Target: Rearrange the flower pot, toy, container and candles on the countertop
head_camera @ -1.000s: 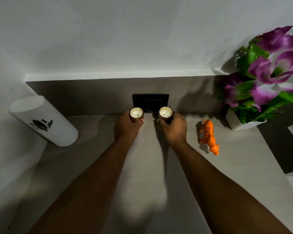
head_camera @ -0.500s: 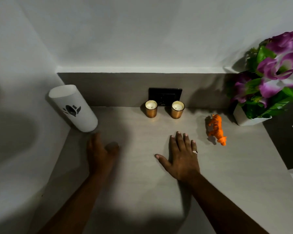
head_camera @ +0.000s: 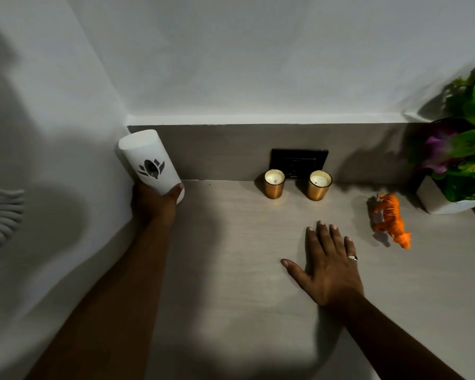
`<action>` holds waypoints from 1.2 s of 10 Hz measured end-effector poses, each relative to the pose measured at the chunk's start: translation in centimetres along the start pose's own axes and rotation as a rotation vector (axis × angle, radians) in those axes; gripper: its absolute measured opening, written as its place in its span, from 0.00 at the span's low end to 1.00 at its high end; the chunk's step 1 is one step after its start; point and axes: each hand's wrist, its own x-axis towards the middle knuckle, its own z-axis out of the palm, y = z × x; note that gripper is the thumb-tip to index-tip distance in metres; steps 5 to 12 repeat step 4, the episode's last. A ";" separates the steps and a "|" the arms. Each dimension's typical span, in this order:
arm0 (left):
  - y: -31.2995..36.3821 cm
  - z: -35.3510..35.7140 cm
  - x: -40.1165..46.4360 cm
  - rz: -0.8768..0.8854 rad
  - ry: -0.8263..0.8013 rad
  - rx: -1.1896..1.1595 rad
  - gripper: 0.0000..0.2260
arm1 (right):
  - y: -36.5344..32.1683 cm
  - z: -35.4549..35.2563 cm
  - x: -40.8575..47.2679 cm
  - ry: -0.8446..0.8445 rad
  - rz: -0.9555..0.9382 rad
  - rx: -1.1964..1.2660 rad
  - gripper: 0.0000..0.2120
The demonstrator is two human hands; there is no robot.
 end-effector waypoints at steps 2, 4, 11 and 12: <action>0.2 1.3 1.4 -0.040 0.028 0.023 0.43 | 0.0 0.0 0.4 -0.026 0.006 -0.007 0.49; -1.6 0.4 -5.0 -0.035 -0.037 0.204 0.41 | -0.3 -0.9 -0.2 -0.056 0.023 0.103 0.49; -1.6 0.4 -5.0 -0.035 -0.037 0.204 0.41 | -0.3 -0.9 -0.2 -0.056 0.023 0.103 0.49; -1.6 0.4 -5.0 -0.035 -0.037 0.204 0.41 | -0.3 -0.9 -0.2 -0.056 0.023 0.103 0.49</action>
